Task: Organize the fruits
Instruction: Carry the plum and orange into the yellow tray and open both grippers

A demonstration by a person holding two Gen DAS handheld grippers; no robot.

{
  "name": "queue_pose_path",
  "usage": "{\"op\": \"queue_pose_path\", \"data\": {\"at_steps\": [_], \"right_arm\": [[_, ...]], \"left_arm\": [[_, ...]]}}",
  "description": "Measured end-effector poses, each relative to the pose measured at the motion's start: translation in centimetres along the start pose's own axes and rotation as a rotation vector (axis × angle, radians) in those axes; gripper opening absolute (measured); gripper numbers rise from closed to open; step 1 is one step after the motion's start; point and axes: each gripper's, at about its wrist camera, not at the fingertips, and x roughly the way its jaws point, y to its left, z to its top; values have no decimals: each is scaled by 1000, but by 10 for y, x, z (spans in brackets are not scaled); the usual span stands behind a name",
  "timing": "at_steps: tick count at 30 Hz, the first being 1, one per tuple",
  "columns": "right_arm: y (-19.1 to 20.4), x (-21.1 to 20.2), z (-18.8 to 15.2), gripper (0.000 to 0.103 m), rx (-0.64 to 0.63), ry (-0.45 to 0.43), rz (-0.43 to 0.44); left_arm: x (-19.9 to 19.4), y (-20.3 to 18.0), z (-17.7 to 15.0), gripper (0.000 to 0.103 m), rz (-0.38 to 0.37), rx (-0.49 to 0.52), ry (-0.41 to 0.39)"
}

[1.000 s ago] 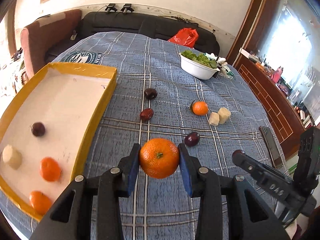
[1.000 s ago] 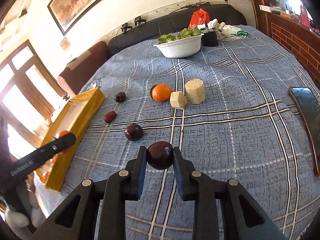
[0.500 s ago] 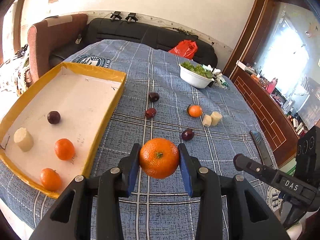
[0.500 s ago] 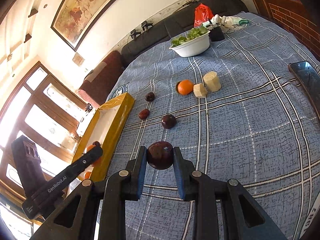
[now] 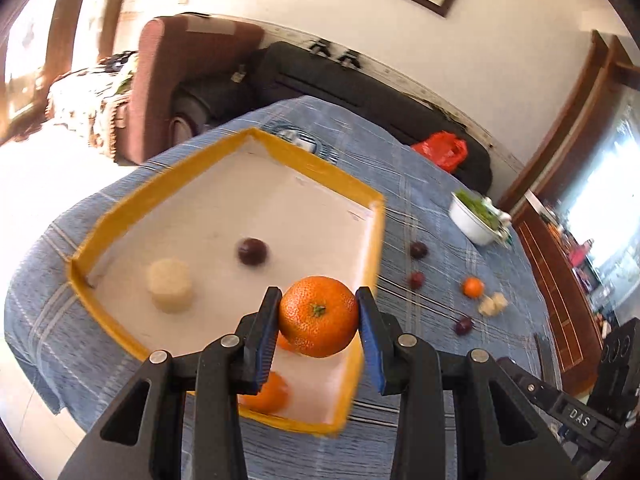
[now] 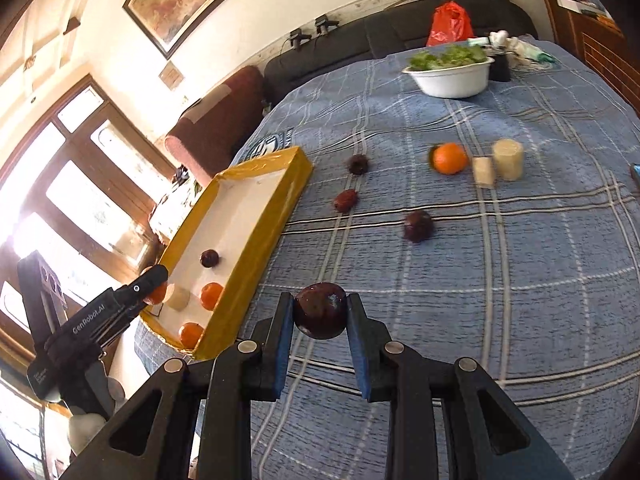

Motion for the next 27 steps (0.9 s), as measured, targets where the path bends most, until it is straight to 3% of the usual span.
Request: {"op": "queue_pose_path", "data": {"at_steps": [7,12,19,27], "right_arm": [[40,35,12,30,-85,49,20],[70,60,22,30,-144,76,52],[108,104,27,30,-240,130,58],[133,152,28,30,-323,181,26]], "left_arm": [[-1,45,16,37,155,-45,-56],[6,60,20,37,215,-53,-61],[27,68,21,37,246,-41,-30],[45,65,21,37,228,-43,-1]]}}
